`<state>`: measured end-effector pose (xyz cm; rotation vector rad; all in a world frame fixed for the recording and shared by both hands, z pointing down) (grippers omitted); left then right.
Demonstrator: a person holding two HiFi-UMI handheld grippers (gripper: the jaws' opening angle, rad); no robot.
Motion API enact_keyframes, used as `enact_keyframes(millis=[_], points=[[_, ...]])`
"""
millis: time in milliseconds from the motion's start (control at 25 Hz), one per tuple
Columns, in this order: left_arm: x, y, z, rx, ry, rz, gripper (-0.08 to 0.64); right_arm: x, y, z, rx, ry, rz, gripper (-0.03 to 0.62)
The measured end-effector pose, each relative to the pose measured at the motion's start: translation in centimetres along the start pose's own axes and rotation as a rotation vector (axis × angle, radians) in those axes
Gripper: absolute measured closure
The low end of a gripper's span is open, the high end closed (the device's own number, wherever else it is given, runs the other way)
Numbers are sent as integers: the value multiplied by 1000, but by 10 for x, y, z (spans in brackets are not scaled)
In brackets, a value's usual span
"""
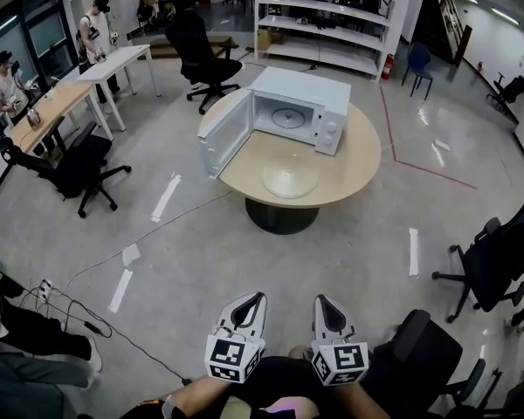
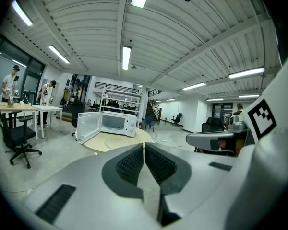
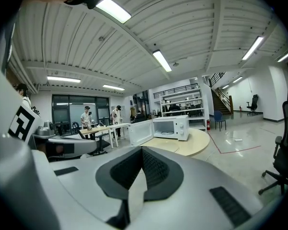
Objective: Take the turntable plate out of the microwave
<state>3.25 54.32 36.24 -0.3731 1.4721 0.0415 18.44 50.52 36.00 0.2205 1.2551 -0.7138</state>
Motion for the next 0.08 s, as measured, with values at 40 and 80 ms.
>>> enact_keyframes(millis=[40, 80], points=[[0, 1, -2, -1, -1, 2, 502, 0, -1, -2, 0, 1, 2, 577], [0, 2, -4, -3, -3, 4, 502, 0, -2, -5, -1, 3, 3, 577]])
Point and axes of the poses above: the fingertips, and each gripper's own axes: y backward along the fingers, z to its right, x out of its top, the point moved 4 cm from there along y, backward along the fingers, and after that the axes turned 13 degrees about -y, right-handed, at the moved point
